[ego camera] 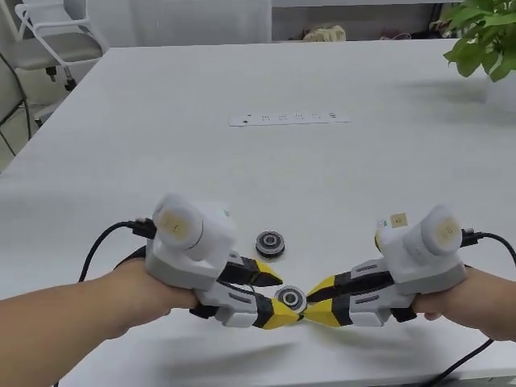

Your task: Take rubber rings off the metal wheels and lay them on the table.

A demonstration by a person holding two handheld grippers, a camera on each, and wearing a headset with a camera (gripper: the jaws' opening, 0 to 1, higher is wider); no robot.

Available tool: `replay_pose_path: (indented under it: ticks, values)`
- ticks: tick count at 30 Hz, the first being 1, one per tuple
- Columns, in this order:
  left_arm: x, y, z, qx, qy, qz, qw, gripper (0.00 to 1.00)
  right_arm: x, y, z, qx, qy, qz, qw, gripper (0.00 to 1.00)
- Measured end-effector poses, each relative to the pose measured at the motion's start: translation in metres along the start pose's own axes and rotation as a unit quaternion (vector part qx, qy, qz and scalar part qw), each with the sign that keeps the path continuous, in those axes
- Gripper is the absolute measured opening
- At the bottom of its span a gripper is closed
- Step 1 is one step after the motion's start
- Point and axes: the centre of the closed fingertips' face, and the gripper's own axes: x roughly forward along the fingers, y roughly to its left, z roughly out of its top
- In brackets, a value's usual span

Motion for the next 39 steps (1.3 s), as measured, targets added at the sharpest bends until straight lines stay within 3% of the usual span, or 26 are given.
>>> replay_pose_path:
  ticks: [8,14,20,24,39]
  values:
    - [0.007,-0.002,-0.003,0.006,0.009,-0.005,0.9999,0.21,0.0,0.0,0.0,-0.001,-0.001,-0.002,1.0,0.1]
    - [0.007,0.004,-0.003,0.01,0.003,0.012,0.9999,0.14,0.0,-0.001,0.0,-0.003,-0.001,-0.003,1.0,0.1]
    - [0.008,0.009,-0.004,0.038,0.007,0.038,0.9985,0.08,0.0,-0.001,0.0,-0.007,0.0,-0.004,1.0,0.09]
    - [0.009,0.007,-0.005,0.069,0.01,0.042,0.9967,0.07,0.001,-0.001,0.0,-0.004,0.001,-0.006,1.0,0.08]
    - [0.008,0.007,-0.004,0.069,0.005,0.055,0.9961,0.07,-0.001,0.0,-0.002,0.019,0.016,-0.02,0.9995,0.0]
